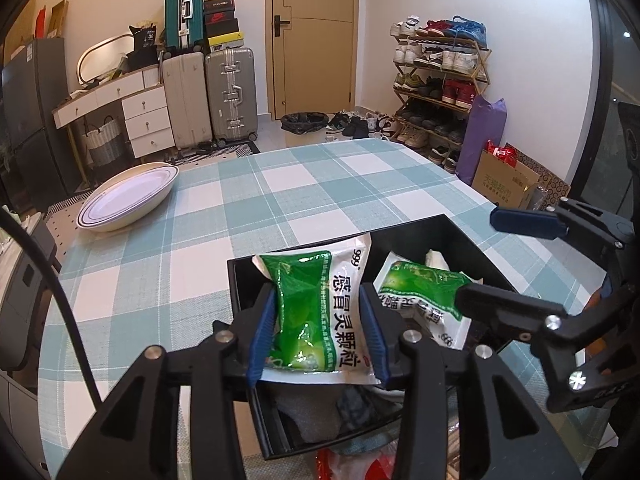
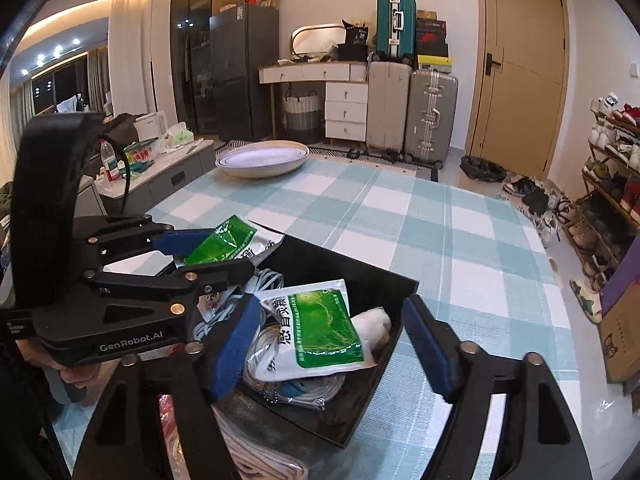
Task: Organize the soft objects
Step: 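Open both tools to drop the green sachets into the box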
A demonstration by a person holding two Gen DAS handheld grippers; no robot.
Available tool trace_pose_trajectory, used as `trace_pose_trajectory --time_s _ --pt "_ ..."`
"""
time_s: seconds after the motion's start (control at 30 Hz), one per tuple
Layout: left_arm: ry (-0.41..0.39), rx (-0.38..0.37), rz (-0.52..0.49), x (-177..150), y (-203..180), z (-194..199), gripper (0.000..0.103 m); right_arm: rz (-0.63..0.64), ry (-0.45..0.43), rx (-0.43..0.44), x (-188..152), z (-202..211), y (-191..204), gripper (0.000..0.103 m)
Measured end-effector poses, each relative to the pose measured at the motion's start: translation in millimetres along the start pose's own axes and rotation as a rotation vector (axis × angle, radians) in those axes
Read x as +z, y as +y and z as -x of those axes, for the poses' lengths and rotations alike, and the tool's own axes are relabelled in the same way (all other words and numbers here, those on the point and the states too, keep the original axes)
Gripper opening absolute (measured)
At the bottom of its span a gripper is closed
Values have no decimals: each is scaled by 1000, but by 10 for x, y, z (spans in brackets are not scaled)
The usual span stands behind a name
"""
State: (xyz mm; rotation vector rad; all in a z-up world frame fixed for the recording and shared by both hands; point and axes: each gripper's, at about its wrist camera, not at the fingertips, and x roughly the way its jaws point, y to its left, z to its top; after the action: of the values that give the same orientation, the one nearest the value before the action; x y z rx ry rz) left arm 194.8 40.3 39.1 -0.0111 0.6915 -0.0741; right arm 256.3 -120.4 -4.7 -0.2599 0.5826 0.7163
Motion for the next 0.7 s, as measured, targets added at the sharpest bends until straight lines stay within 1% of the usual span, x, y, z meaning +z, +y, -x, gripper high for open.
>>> trace_pose_trajectory --time_s 0.03,0.07,0.1,0.13,0.17,0.2,0.23,0.27,0.33,0.43,0.53,0.7 --pt "1 0 -1 0 -3 13 48 -2 -3 -6 0 29 -10 86" --pt "1 0 -3 -1 -4 30 58 -4 -9 -13 -2 61 -21 88" --pt "1 0 -5 -2 -7 53 62 -10 -19 -17 -8 97 -34 89" --pt "-1 0 -10 -2 -11 86 63 -20 -29 -19 -16 133 -51 93" --pt "-3 0 -16 -2 -15 115 66 -31 -33 -17 -25 162 -70 98" --pt "-5 0 -19 -4 -16 146 69 -46 -42 -14 -39 196 -94 99" --pt "-10 3 -18 -8 -15 191 83 -57 -48 -14 -51 227 -111 99" --pt "-20 4 -13 -12 -11 235 94 -73 -50 -9 -68 258 -132 100" --pt "-50 1 3 -28 16 349 102 -101 -52 7 -99 307 -166 102" --pt "-66 -1 30 -58 67 488 103 -145 -45 27 -162 374 -216 102" --pt "-73 17 51 -112 110 606 103 -186 -33 62 -231 438 -252 102" --pt "-75 45 53 -248 119 741 103 -185 -12 66 -340 524 -183 102"
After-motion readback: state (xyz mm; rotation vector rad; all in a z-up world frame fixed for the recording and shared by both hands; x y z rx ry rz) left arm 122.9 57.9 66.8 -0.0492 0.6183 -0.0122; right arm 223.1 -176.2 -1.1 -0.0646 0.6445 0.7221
